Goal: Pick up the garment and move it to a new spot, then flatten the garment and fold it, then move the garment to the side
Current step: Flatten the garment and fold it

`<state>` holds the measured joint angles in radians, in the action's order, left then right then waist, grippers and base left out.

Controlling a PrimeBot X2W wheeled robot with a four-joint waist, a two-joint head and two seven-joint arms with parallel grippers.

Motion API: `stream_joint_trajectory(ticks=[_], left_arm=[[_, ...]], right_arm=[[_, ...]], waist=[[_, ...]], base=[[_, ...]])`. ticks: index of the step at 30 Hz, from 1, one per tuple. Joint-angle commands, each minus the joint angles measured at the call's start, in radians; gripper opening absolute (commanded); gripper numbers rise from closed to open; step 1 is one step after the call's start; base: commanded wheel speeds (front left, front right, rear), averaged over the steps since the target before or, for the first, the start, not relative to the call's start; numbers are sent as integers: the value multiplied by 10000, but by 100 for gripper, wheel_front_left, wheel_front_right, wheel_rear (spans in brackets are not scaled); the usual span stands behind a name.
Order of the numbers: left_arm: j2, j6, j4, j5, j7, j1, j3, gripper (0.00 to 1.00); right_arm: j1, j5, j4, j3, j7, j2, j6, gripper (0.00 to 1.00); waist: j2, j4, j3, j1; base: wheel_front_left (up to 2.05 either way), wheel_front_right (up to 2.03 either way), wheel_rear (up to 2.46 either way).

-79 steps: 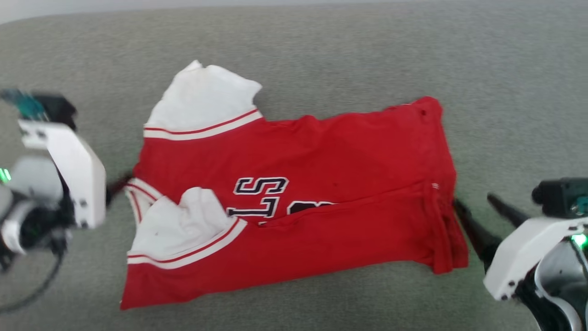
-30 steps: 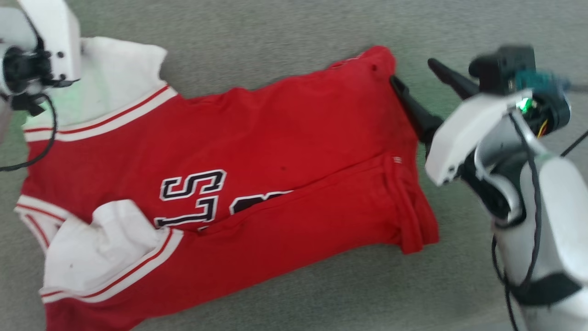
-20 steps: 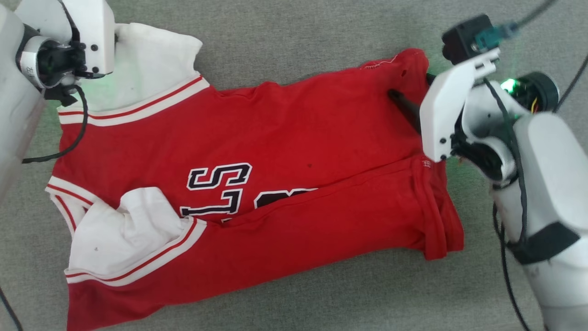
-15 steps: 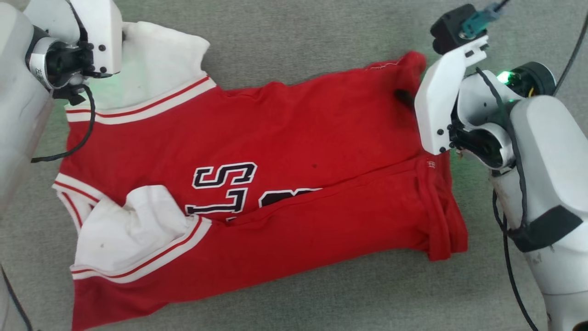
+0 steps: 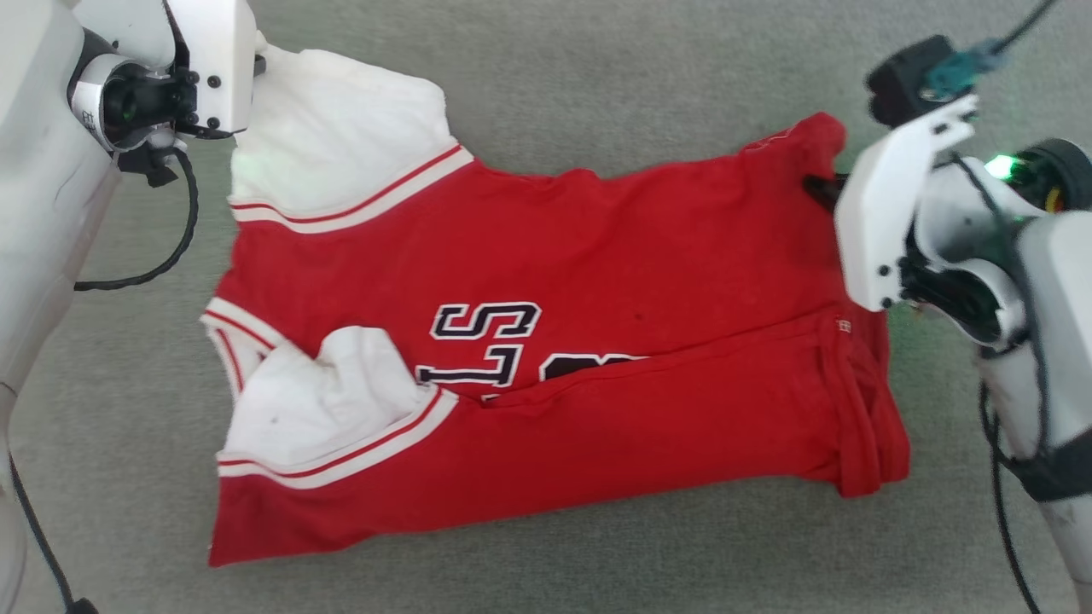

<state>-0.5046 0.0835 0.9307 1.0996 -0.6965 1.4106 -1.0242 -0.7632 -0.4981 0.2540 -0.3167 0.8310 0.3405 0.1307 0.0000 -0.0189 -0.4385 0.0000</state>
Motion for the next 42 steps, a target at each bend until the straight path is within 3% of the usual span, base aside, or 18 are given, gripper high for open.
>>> stream_joint_trajectory(ticks=[1, 7, 15, 16, 17, 24, 31, 35, 39, 40, 41, 42], left_arm=[[-65, 18, -123, -24, -119, 20, -20, 0], [-489, -382, -1249, -216, -706, -387, -323, 0], [-1426, -1358, -3947, -41, -1453, -1349, -529, 0], [-1837, -1725, -4959, 15, -1660, -1707, -589, 0], [-1837, -1725, -4959, 15, -1660, -1707, -589, 0], [-3233, -3324, -8627, 302, -2096, -3230, -777, 0], [-4173, -4733, -11162, 640, -2306, -4815, -1178, 0], [-4145, -4924, -11255, 743, -2219, -5394, -1458, 0], [-3792, -4744, -10707, 839, -1800, -5767, -1521, 0], [-3730, -4671, -10517, 798, -1711, -5818, -1566, 0], [-3631, -4626, -10310, 772, -1543, -5851, -1540, 18], [-3514, -4581, -10118, 752, -1370, -5878, -1483, 40]], right_arm=[[241, -23, -200, 108, -102, 70, 0, 0], [1300, 12, -1310, 768, -26, 419, 0, 0], [2819, 166, -3113, 1558, 563, 420, 0, 0], [3251, 170, -3620, 1778, 752, 435, 0, 0], [3251, 170, -3620, 1778, 752, 435, 0, 0], [4738, 162, -4910, 2460, 1299, 499, 0, 0], [6282, 237, -5151, 3208, 1679, 374, 0, 0], [6667, 192, -4732, 3245, 1583, 209, 0, 0], [6516, 302, -4101, 2982, 1239, 183, 0, 0], [6459, 347, -3938, 2927, 1155, 166, 0, 10], [6411, 365, -3765, 2864, 1095, 128, 0, 39], [6371, 402, -3610, 2821, 1026, 95, 0, 62]], waist=[[0, 275, 269, 0], [0, 734, 736, 0], [0, 1103, 1113, 0], [0, 1179, 1167, 0], [0, 1179, 1167, 0], [0, 1316, 1265, 0], [0, 1314, 1257, 0], [0, 1273, 1237, 0], [0, 1225, 1249, 0], [0, 1221, 1261, 0], [0, 1215, 1281, 0], [0, 1220, 1304, 0]], base=[[0, 0, 0], [0, 0, 0], [0, 0, 0], [0, 0, 0], [0, 0, 0], [0, 0, 0], [0, 0, 0], [0, 0, 0], [0, 0, 0], [0, 0, 0], [0, 0, 0], [0, 0, 0]])
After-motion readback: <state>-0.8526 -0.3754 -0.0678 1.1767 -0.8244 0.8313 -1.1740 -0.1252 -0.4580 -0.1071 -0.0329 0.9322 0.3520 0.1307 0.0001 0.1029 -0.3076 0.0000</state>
